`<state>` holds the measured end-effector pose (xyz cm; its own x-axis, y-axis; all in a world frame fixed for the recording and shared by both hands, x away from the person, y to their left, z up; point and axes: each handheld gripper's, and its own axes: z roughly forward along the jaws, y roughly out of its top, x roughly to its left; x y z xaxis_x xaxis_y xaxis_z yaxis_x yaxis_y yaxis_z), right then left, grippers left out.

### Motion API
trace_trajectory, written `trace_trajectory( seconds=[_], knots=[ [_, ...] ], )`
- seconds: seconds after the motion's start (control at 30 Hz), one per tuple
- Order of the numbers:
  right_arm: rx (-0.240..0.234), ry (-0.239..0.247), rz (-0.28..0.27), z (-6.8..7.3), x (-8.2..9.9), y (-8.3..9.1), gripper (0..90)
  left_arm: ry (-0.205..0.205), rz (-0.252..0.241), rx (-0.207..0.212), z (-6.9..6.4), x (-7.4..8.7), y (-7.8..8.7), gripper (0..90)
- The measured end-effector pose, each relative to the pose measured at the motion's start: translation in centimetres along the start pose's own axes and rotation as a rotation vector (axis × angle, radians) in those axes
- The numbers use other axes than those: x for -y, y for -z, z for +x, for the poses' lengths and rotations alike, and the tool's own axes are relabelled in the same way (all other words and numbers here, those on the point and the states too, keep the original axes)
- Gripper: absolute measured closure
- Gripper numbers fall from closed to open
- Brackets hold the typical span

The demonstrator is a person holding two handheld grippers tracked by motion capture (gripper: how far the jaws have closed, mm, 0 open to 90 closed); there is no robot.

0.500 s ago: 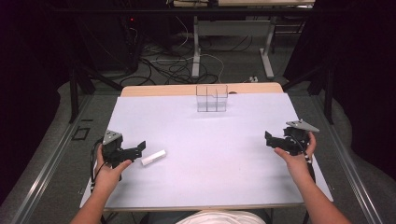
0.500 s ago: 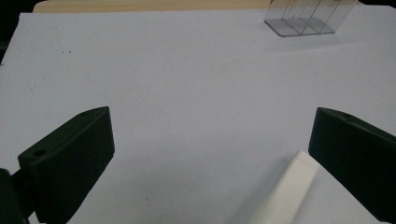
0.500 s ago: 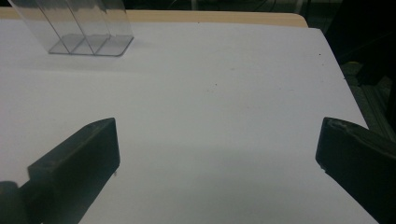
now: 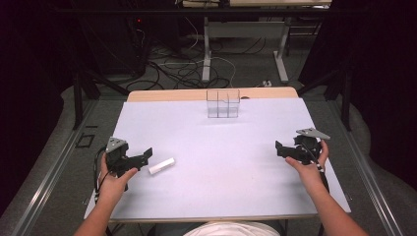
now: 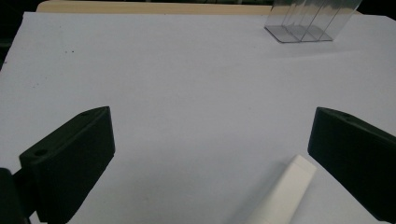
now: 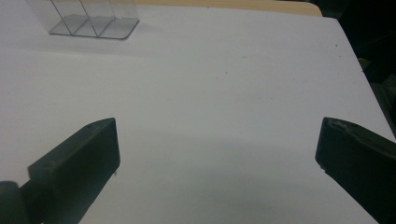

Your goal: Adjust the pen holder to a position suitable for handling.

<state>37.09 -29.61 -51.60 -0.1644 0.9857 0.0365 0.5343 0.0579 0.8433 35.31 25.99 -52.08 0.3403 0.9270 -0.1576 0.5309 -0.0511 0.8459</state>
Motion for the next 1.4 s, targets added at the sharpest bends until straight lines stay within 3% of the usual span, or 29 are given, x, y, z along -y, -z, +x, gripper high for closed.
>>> trace_trajectory(
  seconds=[0.27, 0.4, 0.6, 0.7, 0.9, 1.4],
  knots=[
    [-0.023, -0.017, 0.011, 0.1, -0.1, -0.4, 0.0, -0.003, 0.002, -0.005, -0.2, 0.2, 0.3, 0.5],
    [-0.046, -0.004, 0.009, 0.9, -0.7, -0.5, 0.4, -0.001, -0.003, -0.005, -0.2, 0.3, 0.3, 0.5],
    [-0.056, 0.011, 0.016, 1.9, -1.9, -0.7, 8.8, -0.010, -0.004, -0.011, -0.3, 0.3, 0.6, 0.5],
    [-0.058, 0.018, 0.016, 2.6, -3.0, -0.9, 15.1, -0.004, -0.012, -0.011, -0.3, 0.3, 0.6, 0.5],
    [-0.096, 0.015, 0.025, 4.4, -6.3, -1.8, 15.8, -0.004, -0.004, -0.010, -0.3, 0.4, 0.7, 0.5],
    [-0.092, 0.033, 0.067, 6.9, -12.2, -4.9, 16.5, -0.001, -0.011, -0.013, -0.2, 0.5, 0.8, 0.5]
  ],
)
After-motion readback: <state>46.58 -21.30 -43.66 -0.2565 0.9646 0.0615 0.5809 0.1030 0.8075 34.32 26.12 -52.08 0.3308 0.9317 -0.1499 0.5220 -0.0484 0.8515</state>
